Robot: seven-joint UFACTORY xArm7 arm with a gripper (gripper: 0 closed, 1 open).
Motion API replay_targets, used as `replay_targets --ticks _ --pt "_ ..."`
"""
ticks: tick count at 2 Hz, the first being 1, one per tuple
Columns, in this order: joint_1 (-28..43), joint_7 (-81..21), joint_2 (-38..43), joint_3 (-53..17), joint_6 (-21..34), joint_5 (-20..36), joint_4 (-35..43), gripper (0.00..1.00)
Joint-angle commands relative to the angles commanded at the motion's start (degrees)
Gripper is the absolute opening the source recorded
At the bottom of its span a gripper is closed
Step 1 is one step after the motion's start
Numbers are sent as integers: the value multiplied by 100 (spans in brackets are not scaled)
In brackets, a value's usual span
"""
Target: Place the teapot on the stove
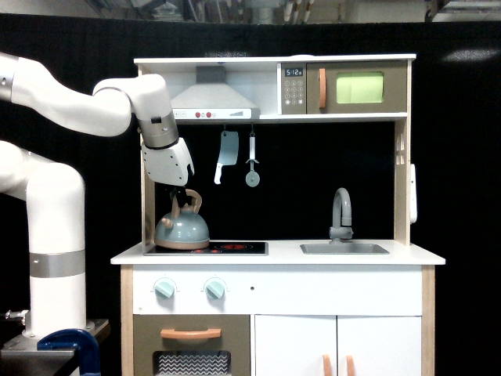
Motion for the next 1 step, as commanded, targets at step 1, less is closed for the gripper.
replay_targets --ticks 1 --pt "117 -6 99 -33 -182 -9 -57 100"
